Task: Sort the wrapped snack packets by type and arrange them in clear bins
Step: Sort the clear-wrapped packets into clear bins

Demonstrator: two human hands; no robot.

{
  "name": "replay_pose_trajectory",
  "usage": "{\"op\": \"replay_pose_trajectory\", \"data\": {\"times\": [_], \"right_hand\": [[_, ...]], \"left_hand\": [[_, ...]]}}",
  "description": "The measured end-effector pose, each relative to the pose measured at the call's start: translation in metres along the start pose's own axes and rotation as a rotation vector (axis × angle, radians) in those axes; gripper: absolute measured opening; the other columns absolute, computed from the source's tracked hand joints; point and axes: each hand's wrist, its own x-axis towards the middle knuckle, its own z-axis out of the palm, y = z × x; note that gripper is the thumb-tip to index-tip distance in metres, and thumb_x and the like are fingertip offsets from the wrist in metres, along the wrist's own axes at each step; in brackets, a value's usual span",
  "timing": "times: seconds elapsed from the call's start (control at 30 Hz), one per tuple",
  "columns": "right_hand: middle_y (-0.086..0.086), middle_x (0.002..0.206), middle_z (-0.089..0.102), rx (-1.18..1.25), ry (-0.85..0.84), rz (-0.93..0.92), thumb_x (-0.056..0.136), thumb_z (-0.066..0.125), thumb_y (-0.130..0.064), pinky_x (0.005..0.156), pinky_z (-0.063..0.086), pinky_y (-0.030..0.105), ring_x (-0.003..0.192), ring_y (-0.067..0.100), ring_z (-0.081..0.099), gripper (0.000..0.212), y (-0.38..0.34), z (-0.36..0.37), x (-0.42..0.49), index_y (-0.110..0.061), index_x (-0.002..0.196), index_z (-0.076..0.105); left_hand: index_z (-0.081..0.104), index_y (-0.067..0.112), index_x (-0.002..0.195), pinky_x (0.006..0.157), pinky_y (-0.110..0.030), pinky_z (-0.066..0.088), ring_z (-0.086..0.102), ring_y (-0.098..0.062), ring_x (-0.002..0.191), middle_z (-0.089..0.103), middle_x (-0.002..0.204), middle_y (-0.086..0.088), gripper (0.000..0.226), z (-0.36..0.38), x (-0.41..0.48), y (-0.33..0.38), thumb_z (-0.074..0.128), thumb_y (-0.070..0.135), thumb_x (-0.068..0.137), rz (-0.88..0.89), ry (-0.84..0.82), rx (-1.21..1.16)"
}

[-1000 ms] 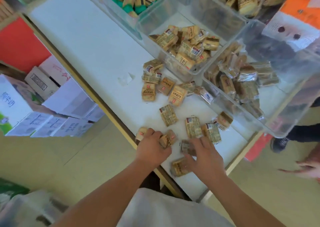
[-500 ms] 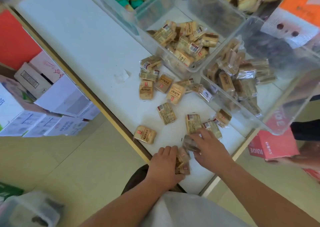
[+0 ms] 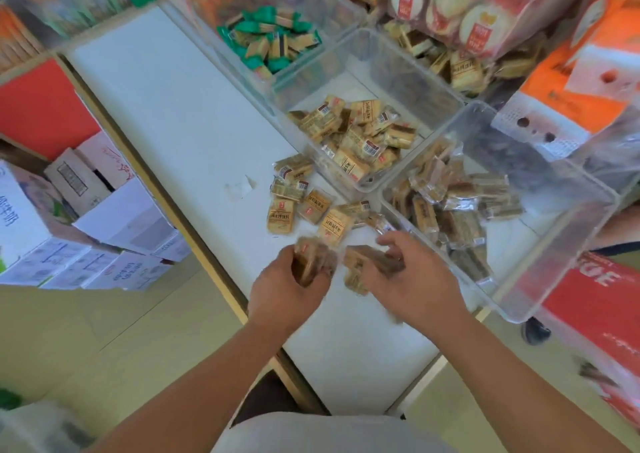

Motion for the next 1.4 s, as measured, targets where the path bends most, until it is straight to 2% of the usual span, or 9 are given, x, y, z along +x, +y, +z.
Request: {"op": "replay_pose_trajectory", "data": {"times": [0.17, 0.3, 0.4, 0.6, 0.73, 0.9, 1.07, 1.27, 1.4], "right_hand": [[-0.026, 0.101, 0.059, 0.175, 0.161, -0.032, 0.087, 0.074, -0.04, 0.079, 0.049, 0.02, 0.091, -0.004, 0.06, 0.042, 0.013, -0.044, 0.041, -0.031, 0.124, 0.054], [-0.025, 0.105, 0.059, 0.19, 0.258, 0.02, 0.079, 0.081, -0.038, 0.083, 0.052, 0.03, 0.1, 0.003, 0.061, 0.059, 0.031, -0.063, 0.061, -0.031, 0.13, 0.051], [-0.027, 0.104, 0.059, 0.244, 0.347, 0.018, 0.077, 0.084, -0.03, 0.079, 0.044, 0.015, 0.097, -0.01, 0.058, 0.054, 0.044, -0.078, 0.067, -0.034, 0.121, 0.052], [-0.007, 0.115, 0.059, 0.099, 0.557, 0.078, 0.083, 0.076, -0.038, 0.086, 0.046, 0.037, 0.112, 0.019, 0.053, 0.05, 0.077, -0.104, 0.093, -0.024, 0.125, 0.054], [0.002, 0.125, 0.063, 0.109, 0.4, 0.177, 0.088, 0.065, -0.044, 0.096, 0.05, 0.046, 0.121, 0.03, 0.055, 0.044, 0.091, -0.102, 0.11, -0.025, 0.126, 0.058], [0.008, 0.13, 0.062, -0.013, 0.618, -0.01, 0.091, 0.068, -0.015, 0.096, 0.044, 0.035, 0.122, 0.027, 0.053, 0.036, 0.068, -0.089, 0.07, -0.011, 0.126, 0.066], [-0.02, 0.092, 0.068, 0.139, 0.301, -0.195, 0.093, 0.068, -0.033, 0.068, 0.051, 0.02, 0.083, 0.002, 0.064, 0.012, 0.031, -0.022, 0.039, -0.03, 0.103, 0.074], [-0.004, 0.131, 0.05, -0.049, 0.047, 0.159, 0.09, 0.069, -0.032, 0.086, 0.055, 0.04, 0.121, 0.019, 0.048, 0.036, 0.072, 0.07, 0.017, -0.023, 0.125, 0.065], [0.001, 0.142, 0.046, -0.143, 0.018, 0.162, 0.091, 0.067, -0.033, 0.102, 0.045, 0.046, 0.136, 0.027, 0.032, 0.046, 0.073, 0.092, 0.013, -0.02, 0.134, 0.059]], "left_hand": [[0.054, 0.034, 0.095, 0.066, -0.039, 0.06, 0.065, -0.01, 0.071, 0.066, 0.08, 0.012, 0.035, -0.004, 0.02, 0.069, 0.069, 0.062, 0.078, 0.06, -0.005, -0.087], [0.055, 0.034, 0.096, 0.065, -0.037, 0.059, 0.063, -0.006, 0.072, 0.064, 0.08, 0.013, 0.033, 0.001, 0.047, 0.115, 0.072, 0.058, 0.081, 0.167, -0.005, -0.066], [0.055, 0.034, 0.102, 0.065, -0.037, 0.059, 0.063, -0.008, 0.072, 0.064, 0.08, 0.012, 0.038, 0.011, 0.066, 0.148, 0.068, 0.062, 0.08, 0.231, -0.014, -0.018], [0.052, 0.03, 0.111, 0.067, -0.039, 0.061, 0.064, -0.012, 0.075, 0.063, 0.085, 0.01, 0.048, 0.037, 0.1, 0.204, 0.066, 0.063, 0.079, 0.296, -0.078, 0.014], [0.043, 0.03, 0.133, 0.09, -0.036, 0.055, 0.059, -0.01, 0.102, 0.061, 0.118, 0.011, 0.073, 0.053, 0.099, 0.216, 0.083, 0.053, 0.075, 0.29, -0.301, -0.052], [0.051, 0.029, 0.145, 0.103, -0.029, 0.05, 0.052, 0.003, 0.115, 0.057, 0.133, 0.017, 0.061, 0.027, 0.077, 0.166, 0.076, 0.036, 0.091, 0.306, -0.207, -0.216], [0.066, 0.03, 0.125, 0.085, -0.027, 0.057, 0.064, 0.003, 0.09, 0.069, 0.1, 0.019, 0.035, 0.01, 0.053, 0.063, 0.074, 0.033, 0.091, 0.077, -0.152, -0.191], [0.055, 0.022, 0.143, 0.108, -0.037, 0.044, 0.043, -0.022, 0.136, 0.051, 0.144, 0.005, 0.061, -0.003, 0.019, -0.057, 0.072, 0.034, 0.086, -0.205, -0.052, 0.199], [0.042, 0.024, 0.152, 0.104, -0.036, 0.049, 0.049, -0.018, 0.13, 0.041, 0.147, 0.005, 0.083, 0.002, 0.012, -0.086, 0.079, 0.039, 0.079, -0.22, -0.172, 0.188]]}}
